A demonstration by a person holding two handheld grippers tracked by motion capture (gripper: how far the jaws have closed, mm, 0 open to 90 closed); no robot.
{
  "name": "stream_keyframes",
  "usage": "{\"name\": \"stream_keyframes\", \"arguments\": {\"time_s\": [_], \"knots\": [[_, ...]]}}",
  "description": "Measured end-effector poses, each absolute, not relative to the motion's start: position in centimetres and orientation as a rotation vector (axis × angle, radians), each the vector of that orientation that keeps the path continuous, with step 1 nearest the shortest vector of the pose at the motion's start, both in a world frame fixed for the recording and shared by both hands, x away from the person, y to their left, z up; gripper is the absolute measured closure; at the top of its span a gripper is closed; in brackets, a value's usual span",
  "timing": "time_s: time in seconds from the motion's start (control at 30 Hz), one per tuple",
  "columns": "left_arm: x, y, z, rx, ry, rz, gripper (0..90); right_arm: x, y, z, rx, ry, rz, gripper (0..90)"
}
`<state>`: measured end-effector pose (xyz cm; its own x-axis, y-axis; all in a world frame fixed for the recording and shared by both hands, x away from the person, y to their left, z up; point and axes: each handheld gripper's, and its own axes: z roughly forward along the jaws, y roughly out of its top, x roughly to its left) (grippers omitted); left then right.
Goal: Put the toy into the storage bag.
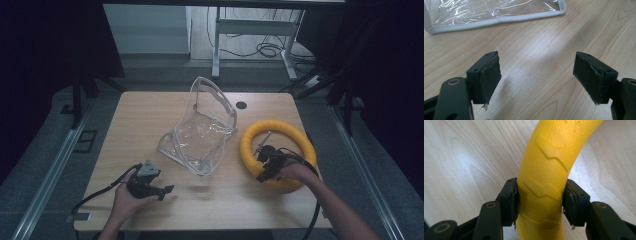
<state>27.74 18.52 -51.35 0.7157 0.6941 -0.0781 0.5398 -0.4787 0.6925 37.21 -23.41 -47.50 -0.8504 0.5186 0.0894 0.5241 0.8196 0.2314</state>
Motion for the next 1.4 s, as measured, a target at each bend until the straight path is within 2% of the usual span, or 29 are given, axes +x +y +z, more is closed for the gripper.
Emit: {"name": "stream_keyframes", "arguments": {"time_s": [0.83,1.4], "knots": [[27.8,18.6,-51.3,2.193,0.932,0.277,21.8,38.0,-26.3,-43.6,-0.974,-2.868,-0.726,51.5],[27.8,18.6,-51.2,2.191,0.932,0.279,21.9,38.4,-27.2,-42.1,-1.012,-2.826,-0.867,51.6]]}}
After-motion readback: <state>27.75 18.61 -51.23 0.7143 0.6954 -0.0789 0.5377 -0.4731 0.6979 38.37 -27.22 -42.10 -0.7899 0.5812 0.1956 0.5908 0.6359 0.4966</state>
